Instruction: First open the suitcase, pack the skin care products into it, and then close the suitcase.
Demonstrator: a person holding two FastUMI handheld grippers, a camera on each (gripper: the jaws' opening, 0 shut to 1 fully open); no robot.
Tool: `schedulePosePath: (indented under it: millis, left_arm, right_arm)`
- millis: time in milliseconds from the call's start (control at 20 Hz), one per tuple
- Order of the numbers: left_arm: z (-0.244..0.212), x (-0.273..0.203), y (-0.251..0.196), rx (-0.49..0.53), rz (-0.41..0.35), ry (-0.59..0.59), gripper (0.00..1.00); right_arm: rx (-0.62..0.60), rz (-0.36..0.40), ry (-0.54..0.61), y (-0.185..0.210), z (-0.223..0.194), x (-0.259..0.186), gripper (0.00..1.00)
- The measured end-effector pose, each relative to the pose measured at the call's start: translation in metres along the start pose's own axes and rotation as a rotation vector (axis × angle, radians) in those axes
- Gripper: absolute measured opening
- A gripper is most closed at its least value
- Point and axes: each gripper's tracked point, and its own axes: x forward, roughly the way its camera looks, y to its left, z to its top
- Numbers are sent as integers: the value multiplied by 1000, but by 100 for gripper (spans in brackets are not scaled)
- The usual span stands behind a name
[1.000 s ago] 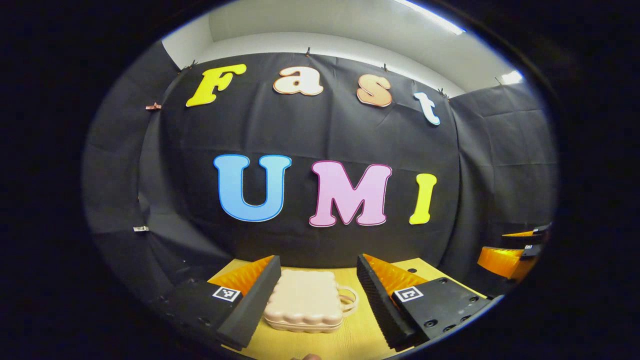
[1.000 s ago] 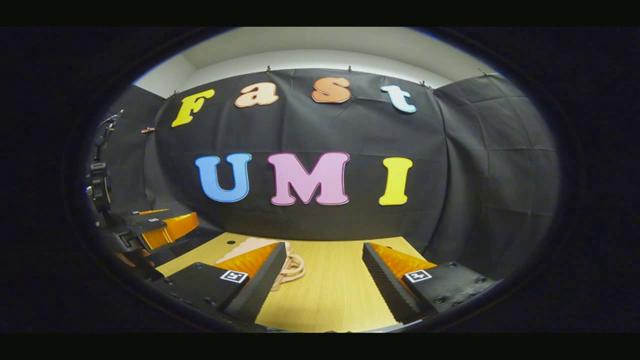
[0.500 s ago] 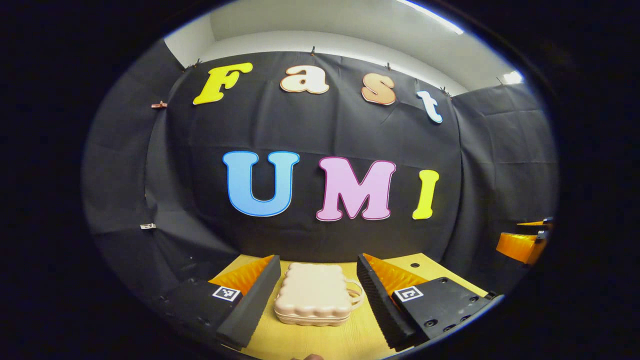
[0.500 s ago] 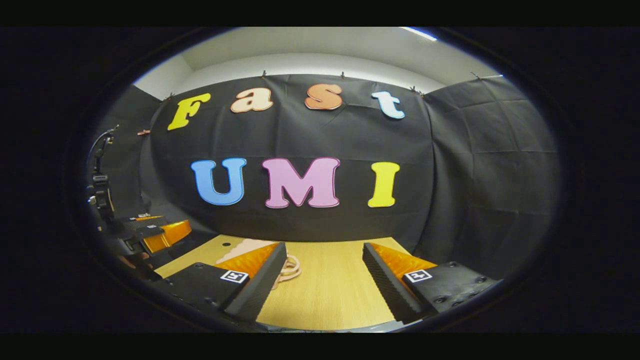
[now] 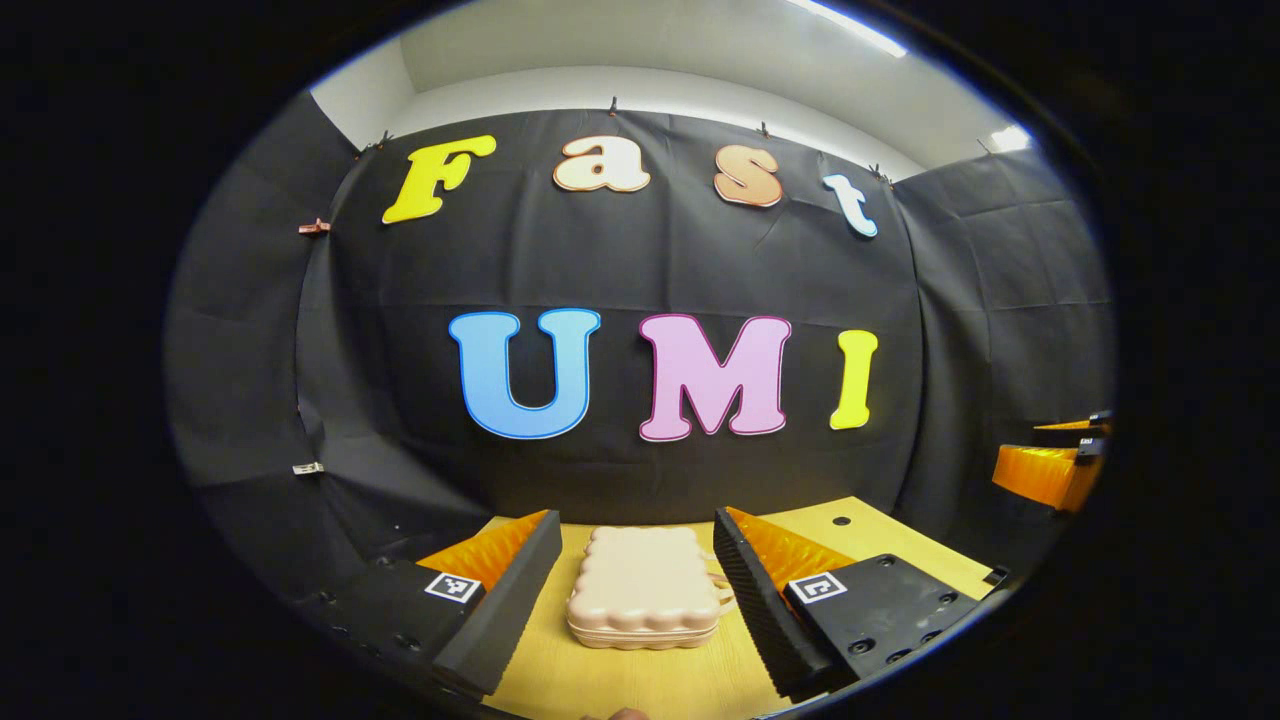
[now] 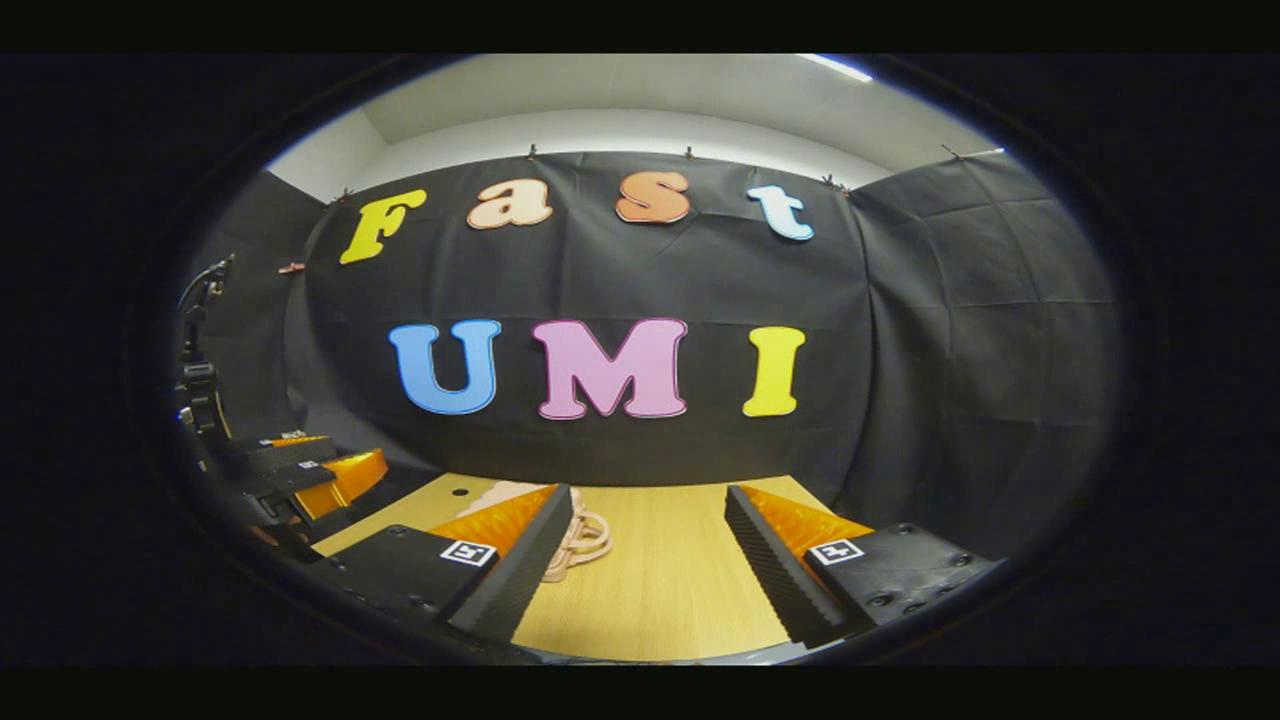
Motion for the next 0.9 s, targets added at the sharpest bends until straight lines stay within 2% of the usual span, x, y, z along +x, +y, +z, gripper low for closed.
schedulePosePath:
  millis: [650,900]
  left_arm:
    - [-5,-7,8,24,21,0,96]
    - [-20,-9,9,24,25,27,96]
  right_arm:
    - [2,1,-9,10,0,-8,97]
    - [9,6,11,12,-5,-9,97]
